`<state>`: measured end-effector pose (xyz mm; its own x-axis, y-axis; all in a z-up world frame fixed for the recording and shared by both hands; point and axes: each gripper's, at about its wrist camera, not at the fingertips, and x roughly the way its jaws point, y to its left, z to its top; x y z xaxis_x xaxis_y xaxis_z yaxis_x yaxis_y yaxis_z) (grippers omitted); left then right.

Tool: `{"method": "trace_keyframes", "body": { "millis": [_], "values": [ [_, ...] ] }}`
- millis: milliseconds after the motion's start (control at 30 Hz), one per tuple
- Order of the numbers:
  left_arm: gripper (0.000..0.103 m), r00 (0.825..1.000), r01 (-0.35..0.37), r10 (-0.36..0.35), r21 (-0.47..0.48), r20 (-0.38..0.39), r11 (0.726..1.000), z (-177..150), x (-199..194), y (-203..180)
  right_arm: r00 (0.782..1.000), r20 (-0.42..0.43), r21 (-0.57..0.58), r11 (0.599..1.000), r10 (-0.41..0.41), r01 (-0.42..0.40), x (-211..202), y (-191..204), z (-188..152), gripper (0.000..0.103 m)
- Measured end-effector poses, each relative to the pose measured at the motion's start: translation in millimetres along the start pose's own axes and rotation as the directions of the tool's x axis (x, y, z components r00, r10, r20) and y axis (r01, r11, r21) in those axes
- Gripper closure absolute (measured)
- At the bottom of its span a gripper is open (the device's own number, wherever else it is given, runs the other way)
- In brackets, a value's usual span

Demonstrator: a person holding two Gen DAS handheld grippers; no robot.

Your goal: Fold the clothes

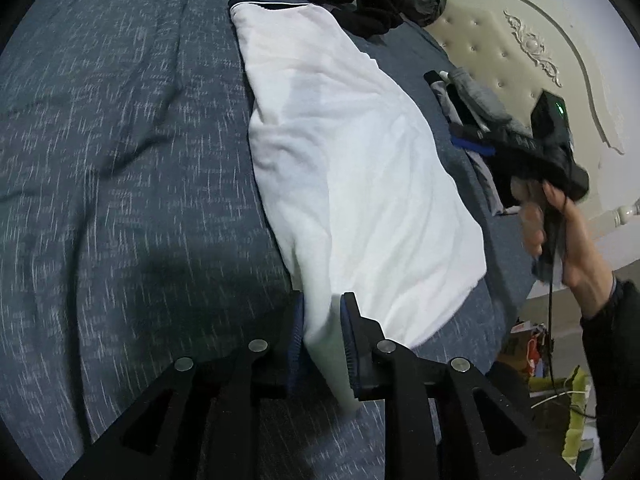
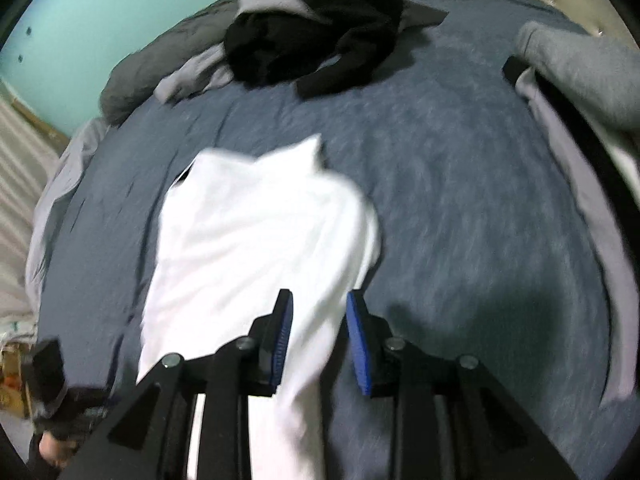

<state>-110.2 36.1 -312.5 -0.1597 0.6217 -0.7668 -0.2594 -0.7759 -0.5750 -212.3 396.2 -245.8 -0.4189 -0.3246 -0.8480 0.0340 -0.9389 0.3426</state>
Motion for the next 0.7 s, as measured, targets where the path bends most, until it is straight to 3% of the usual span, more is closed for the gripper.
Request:
{"method": "trace_keyframes", "body": {
  "millis": [233, 333, 433, 567, 700],
  "values": [
    [0.082, 1.0, 0.024, -0.024, -0.034, -0.014, 0.999, -19.5, -0.1, -1.0, 0.997, -0.072, -0.035, 0.999, 0.01, -0.013, -15.0, 13.1, -55.4, 0.073],
    [0.082, 1.0, 0.027, -0.028, -0.044, -0.009, 0.999, -24.0, 0.0, -0.6, 0.996, -0.09, -0.009, 1.0, 0.02, -0.021, -21.6, 6.9, -74.1, 0.072],
    [0.082, 0.999, 0.033, -0.034, -0.054, -0.009, 0.998, -25.3, 1.3, -1.0, 0.994, -0.099, 0.032, 0.999, 0.043, -0.04, -26.8, -3.5, -87.5, 0.063],
    [0.084, 0.999, 0.036, -0.036, -0.035, -0.002, 0.999, -24.3, 2.1, -8.0, 0.99, -0.118, 0.071, 0.995, 0.081, -0.073, -30.1, -10.8, -106.1, 0.062],
    [0.096, 1.0, 0.029, -0.029, -0.023, 0.007, 0.999, -25.8, 1.9, -12.2, 0.984, -0.152, 0.053, 0.995, 0.097, -0.089, -24.3, -4.7, -116.2, 0.062]
  ]
}}
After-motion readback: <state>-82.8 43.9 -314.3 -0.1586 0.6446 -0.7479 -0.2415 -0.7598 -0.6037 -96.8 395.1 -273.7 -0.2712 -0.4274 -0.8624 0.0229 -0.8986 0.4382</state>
